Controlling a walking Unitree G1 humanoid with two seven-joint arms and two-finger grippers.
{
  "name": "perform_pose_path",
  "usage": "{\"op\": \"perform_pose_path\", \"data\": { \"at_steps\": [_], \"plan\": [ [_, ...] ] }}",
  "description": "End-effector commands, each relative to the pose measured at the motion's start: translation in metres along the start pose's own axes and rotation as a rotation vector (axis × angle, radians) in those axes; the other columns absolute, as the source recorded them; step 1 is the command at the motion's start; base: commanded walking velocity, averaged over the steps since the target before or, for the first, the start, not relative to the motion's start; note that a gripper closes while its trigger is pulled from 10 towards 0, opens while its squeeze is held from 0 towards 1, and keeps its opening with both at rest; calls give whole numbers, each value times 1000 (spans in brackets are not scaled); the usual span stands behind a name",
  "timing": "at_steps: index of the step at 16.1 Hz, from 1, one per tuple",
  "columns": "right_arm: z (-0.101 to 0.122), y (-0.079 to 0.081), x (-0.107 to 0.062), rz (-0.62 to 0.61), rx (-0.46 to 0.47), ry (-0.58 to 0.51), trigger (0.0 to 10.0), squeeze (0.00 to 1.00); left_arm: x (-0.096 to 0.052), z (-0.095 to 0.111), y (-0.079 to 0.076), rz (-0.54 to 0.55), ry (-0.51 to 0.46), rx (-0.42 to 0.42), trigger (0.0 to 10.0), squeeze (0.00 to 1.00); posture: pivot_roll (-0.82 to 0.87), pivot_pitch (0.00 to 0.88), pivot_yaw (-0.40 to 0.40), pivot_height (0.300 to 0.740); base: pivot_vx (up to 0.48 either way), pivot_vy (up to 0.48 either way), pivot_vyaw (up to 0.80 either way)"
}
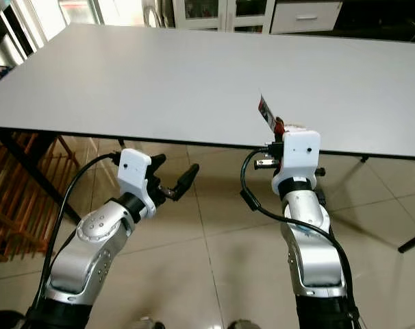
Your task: Picking trash to rubbish bin
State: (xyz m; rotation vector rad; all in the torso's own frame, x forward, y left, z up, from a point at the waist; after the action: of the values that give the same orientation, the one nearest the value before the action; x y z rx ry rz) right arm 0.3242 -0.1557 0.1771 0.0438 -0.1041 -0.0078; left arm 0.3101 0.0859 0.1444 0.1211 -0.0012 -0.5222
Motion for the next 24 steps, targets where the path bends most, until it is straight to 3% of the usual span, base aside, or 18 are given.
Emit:
{"op": "perform_pose_path", "data": {
  "at_steps": [1,9,12,24],
  "plan": [
    [-1,-1,0,-6,0,0,10000,0,1,-3,-1,-11,19,-5,10000,0,-11,95,4,740,-409,0,0],
    [-2,0,0,-3,4,6,10000,0,0,-4,-3,-18,25,-3,10000,0,-9,101,6,740,-420,0,0],
    [-3,1,-1,-1,4,8,10000,0,-2,-4,-2,-26,31,-10,10000,0,-9,104,8,740,0,0,0],
    [-5,2,-2,8,4,12,10000,0,-4,-9,-7,-57,53,-37,10000,0,-6,109,9,740,0,467,0]
  ]
}}
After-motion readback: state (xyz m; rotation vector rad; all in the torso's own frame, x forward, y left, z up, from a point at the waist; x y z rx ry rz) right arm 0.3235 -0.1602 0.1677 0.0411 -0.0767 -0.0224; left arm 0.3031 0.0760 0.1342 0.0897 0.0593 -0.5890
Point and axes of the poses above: a point about 5 cm out from each wrist's last joint towards the gripper, its own x axis pointing out of the wrist towards the gripper, its own z axis along the axis of the wrist's last joint, y = z × x, the point moved 3 cm from there along x, pointing out of the wrist towards the gripper, and after that the axes turned 8 degrees about x, right-handed, at the moved point
